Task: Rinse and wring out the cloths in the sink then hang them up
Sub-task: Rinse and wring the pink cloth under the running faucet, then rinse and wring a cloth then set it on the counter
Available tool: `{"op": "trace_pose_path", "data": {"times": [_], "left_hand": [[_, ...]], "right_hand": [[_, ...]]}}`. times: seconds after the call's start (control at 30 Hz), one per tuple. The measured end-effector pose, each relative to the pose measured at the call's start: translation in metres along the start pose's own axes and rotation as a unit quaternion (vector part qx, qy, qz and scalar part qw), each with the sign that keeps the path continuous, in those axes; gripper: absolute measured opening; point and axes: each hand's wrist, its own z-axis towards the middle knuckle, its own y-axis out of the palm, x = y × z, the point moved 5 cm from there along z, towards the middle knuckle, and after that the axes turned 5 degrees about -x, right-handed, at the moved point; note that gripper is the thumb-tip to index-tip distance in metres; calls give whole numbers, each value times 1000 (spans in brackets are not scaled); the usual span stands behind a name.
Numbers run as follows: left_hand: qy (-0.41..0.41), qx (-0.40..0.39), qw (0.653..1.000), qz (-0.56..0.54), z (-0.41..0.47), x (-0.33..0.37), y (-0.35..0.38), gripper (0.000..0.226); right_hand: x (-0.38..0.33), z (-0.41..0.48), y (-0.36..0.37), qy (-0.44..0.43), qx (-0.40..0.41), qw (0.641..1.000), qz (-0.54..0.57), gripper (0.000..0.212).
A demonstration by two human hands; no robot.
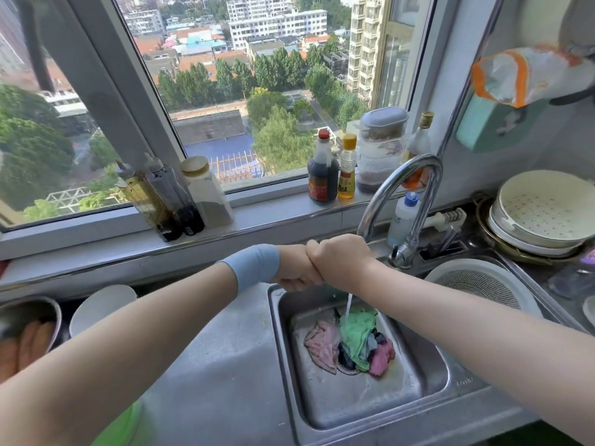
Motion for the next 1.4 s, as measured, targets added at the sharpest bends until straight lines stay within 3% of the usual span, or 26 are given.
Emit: {"op": "trace_pose_path", "data": {"times": [0.07, 0.17, 0.33, 0.47, 0.6, 0.73, 0.87, 0.97, 1.1, 1.23, 1.33, 1.4], "left_hand": [[-23, 93, 987, 129, 7, -1, -3, 29], [-10, 182, 932, 314, 15, 2, -4, 10], [13, 202, 949, 240, 31, -14, -5, 57], [60, 163, 964, 201, 38, -24, -16, 49], [83, 196, 951, 223, 36, -37, -42, 68], [92, 241, 952, 165, 39, -75, -56, 62], [43, 277, 948, 150, 41, -126, -71, 52], [40, 307, 943, 124, 39, -155, -87, 53], [-11, 322, 937, 137, 40, -195, -107, 54], [-90, 288, 940, 157, 45, -229, -116, 58], [-108, 298, 926, 205, 46, -228, -118, 54], [-84, 334, 908, 239, 45, -215, -116, 49]], "right_hand": [[-3, 4, 18, 24, -80, 996, 11, 23], [-3, 6, 34, 55, -111, 992, 26, 29], [-3, 10, 54, 79, -169, 979, 82, 35], [1, 11, 68, 87, -199, 961, 173, 37], [-6, 17, 87, 140, -235, 903, 332, 54], [-20, 43, 110, 181, -206, 857, 436, 48], [-41, 69, 138, 186, -204, 856, 436, 55], [-65, 94, 154, 199, -178, 831, 487, 50], [-96, 123, 176, 255, -171, 760, 572, 44], [-126, 141, 194, 249, -182, 661, 684, 50], [-125, 140, 198, 226, -176, 662, 693, 53], [-112, 128, 199, 232, -180, 688, 664, 55]]}}
